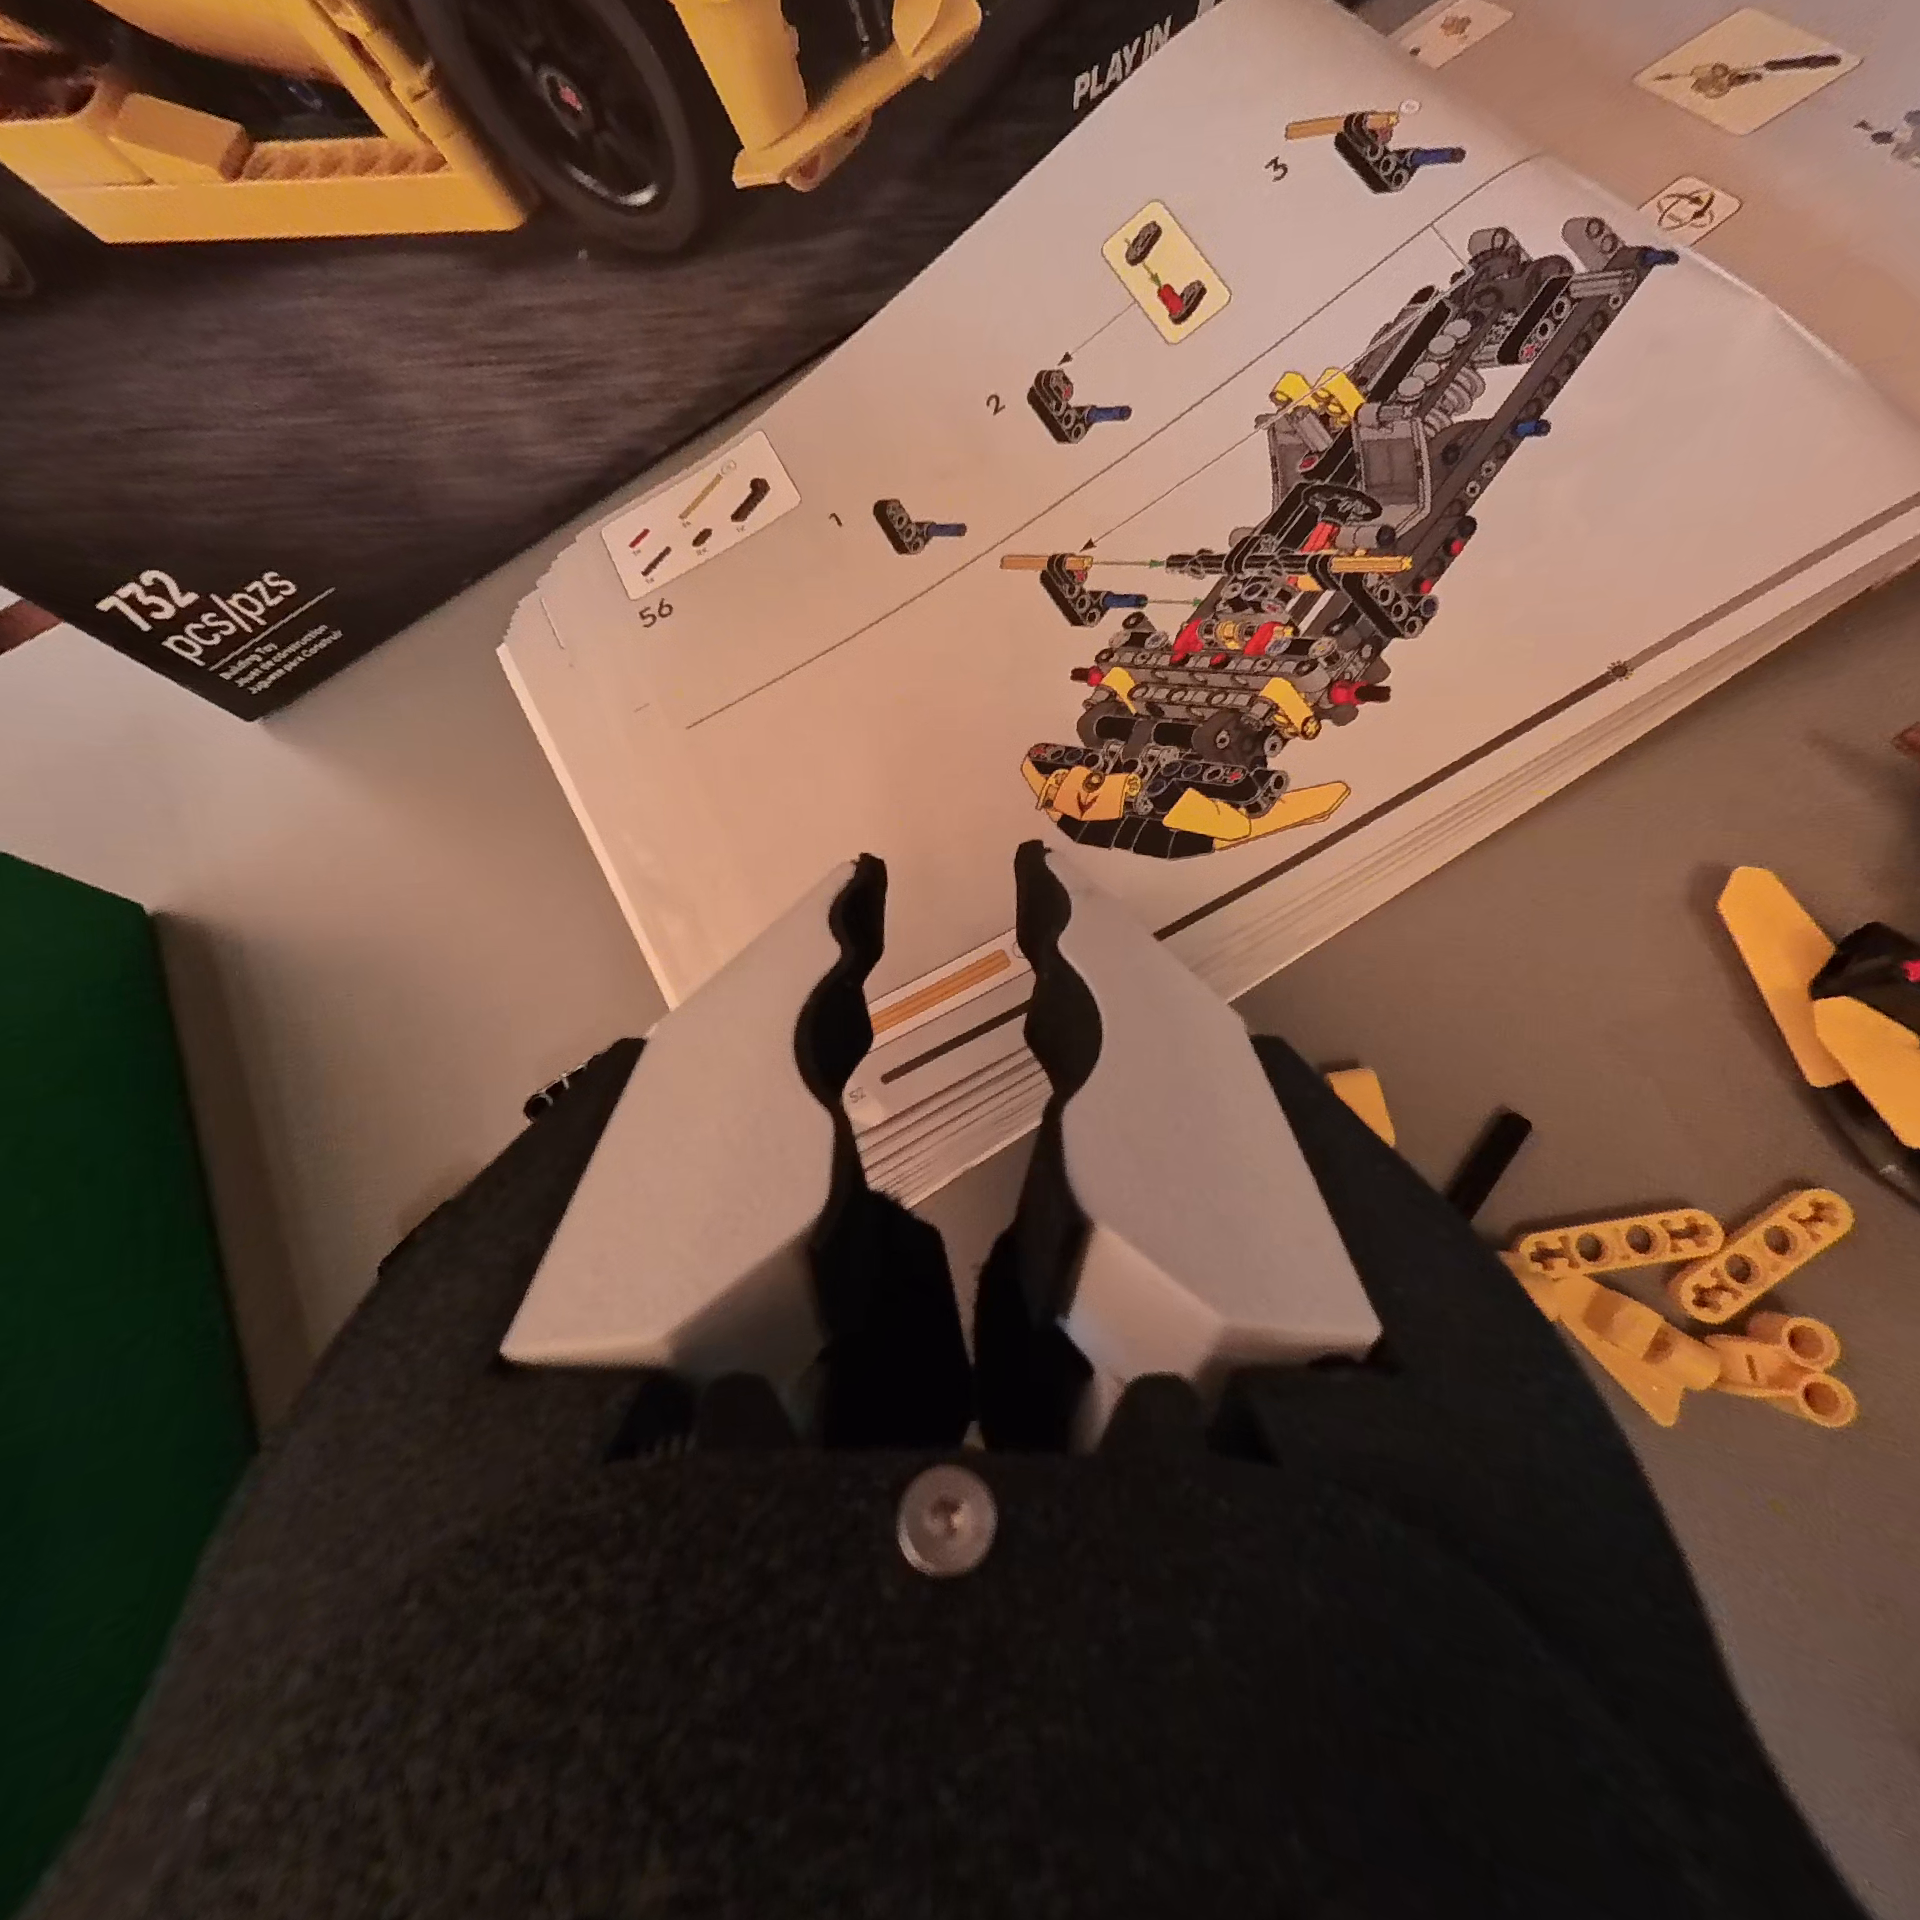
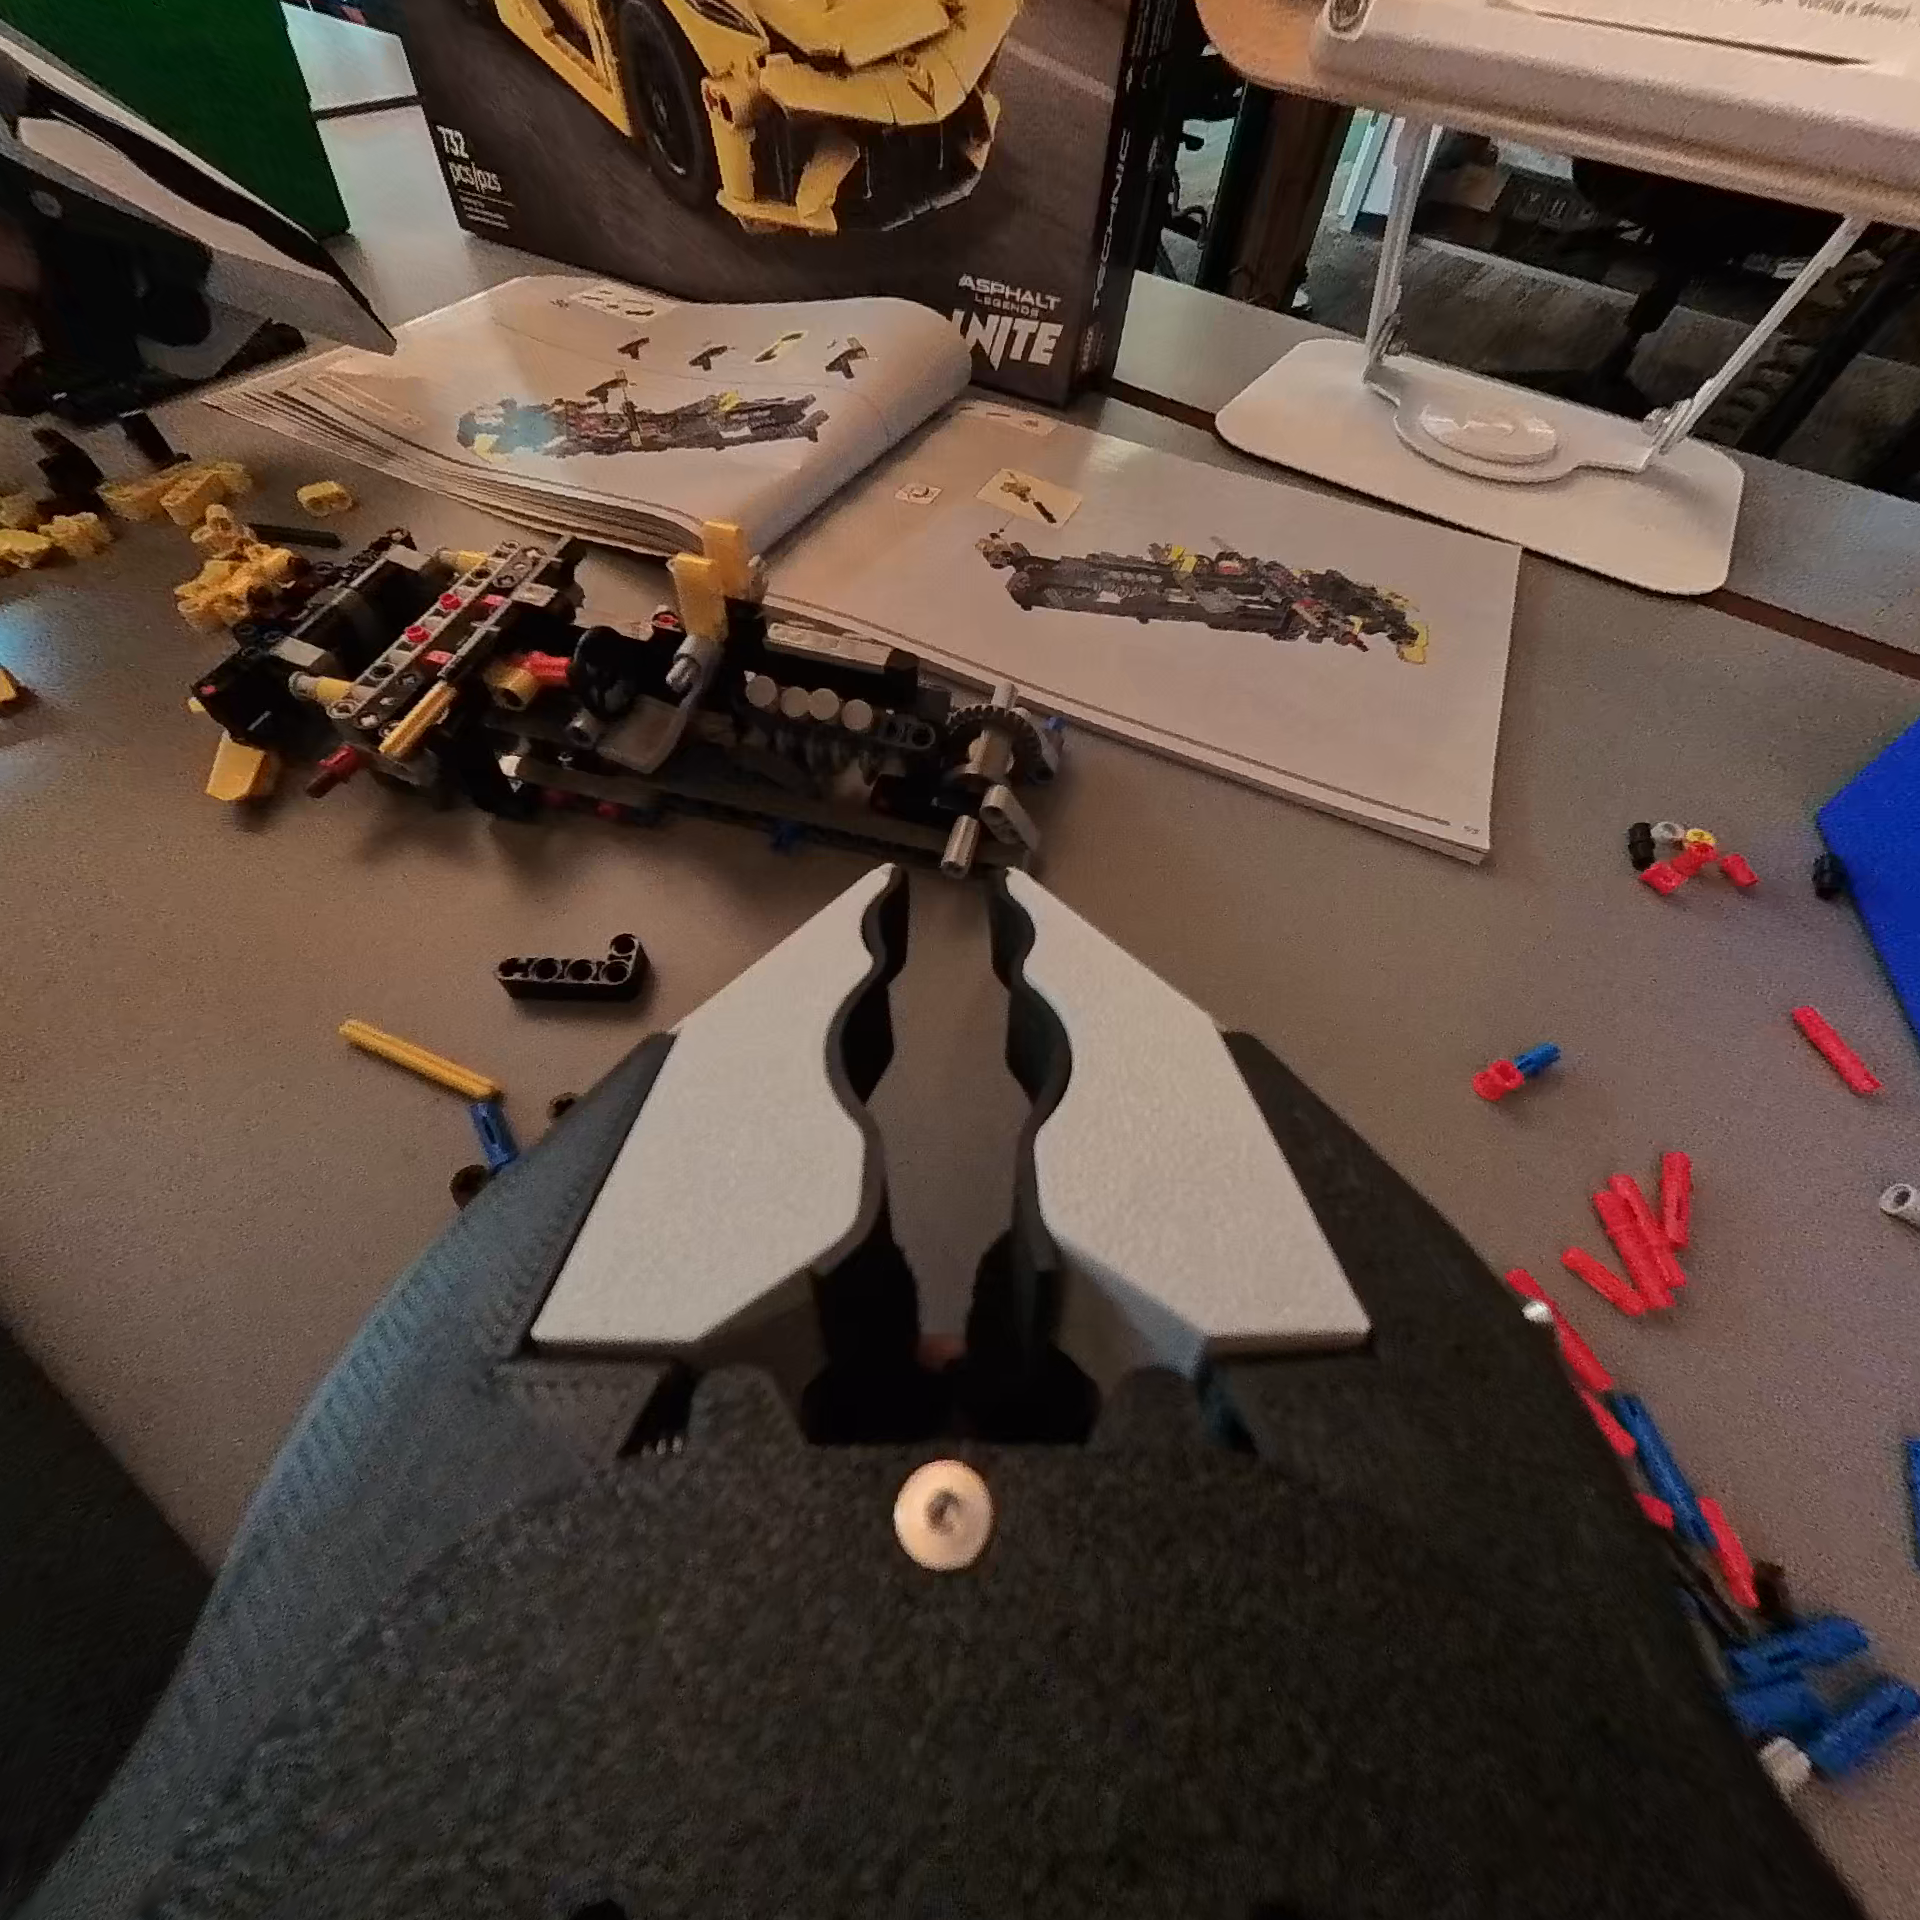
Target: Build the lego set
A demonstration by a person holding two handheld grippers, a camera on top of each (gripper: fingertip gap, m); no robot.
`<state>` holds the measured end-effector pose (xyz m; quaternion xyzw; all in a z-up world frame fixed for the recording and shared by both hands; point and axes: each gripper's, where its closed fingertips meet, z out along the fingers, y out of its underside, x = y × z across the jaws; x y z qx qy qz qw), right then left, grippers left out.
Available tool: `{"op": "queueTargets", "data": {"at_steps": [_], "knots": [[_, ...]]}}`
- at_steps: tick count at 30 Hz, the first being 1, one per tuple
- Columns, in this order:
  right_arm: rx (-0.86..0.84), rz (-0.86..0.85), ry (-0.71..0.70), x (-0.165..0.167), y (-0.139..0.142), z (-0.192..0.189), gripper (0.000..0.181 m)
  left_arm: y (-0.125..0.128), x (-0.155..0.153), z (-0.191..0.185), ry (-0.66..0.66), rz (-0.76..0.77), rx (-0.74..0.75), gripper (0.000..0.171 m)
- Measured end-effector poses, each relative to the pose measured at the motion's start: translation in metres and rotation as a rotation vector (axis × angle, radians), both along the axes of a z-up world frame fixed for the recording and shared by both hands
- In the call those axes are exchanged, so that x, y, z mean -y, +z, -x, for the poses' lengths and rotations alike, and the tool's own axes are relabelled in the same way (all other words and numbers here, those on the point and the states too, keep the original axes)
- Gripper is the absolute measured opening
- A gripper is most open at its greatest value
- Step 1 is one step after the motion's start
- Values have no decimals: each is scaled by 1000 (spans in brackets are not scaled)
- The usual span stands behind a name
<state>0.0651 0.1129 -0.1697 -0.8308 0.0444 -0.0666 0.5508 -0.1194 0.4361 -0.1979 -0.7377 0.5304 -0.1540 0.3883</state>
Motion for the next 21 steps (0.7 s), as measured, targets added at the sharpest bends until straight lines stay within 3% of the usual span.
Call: {"op": "queueTargets", "data": {"at_steps": [21], "knots": [[10,-1,-5,0,1,-1,14,3,2,0,-3,-4,10,23]]}}
